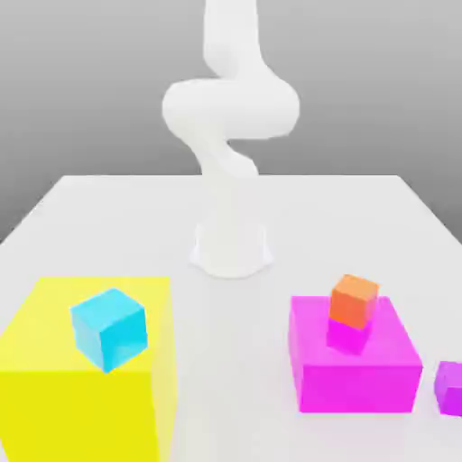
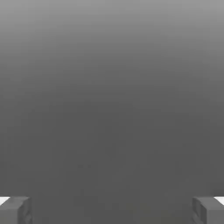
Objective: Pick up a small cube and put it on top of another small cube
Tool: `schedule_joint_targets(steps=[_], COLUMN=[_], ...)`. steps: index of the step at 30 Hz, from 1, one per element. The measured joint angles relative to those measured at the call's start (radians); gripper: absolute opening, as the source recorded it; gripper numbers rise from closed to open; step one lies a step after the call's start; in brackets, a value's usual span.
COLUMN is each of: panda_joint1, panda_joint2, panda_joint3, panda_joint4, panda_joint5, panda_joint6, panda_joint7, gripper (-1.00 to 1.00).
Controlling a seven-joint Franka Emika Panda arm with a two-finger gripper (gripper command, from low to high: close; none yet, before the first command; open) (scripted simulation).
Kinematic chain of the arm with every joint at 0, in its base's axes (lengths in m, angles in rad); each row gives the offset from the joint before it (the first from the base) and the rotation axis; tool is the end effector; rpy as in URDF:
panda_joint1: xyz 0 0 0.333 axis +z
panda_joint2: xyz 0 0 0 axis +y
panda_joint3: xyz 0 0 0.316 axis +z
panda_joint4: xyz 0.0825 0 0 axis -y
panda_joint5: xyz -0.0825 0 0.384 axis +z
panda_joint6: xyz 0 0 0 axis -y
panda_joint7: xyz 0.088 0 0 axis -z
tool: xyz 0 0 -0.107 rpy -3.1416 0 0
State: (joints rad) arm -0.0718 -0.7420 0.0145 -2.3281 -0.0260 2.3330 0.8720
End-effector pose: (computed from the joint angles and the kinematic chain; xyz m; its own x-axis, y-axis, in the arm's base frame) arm 0.3693 -0.0196 0.6795 0.4257 -0.7767 0.4641 -0.6009 -0.6262 -0.4967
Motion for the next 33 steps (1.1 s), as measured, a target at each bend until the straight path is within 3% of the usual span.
schedule_joint_targets(steps=[10,20,27,33], panda_joint1=[-0.259,-0.468,-0.575,-0.678], panda_joint2=[0.238,0.471,0.628,0.757], panda_joint3=[0.013,-0.045,-0.119,-0.166], panda_joint4=[-0.112,-0.222,-0.301,-0.372], panda_joint5=[-0.114,-0.191,-0.177,-0.060], panda_joint6=[0.130,0.257,0.353,0.441], panda_joint7=[0.297,0.564,0.702,0.745], gripper=[0.00,0.00,0.00,0.00])
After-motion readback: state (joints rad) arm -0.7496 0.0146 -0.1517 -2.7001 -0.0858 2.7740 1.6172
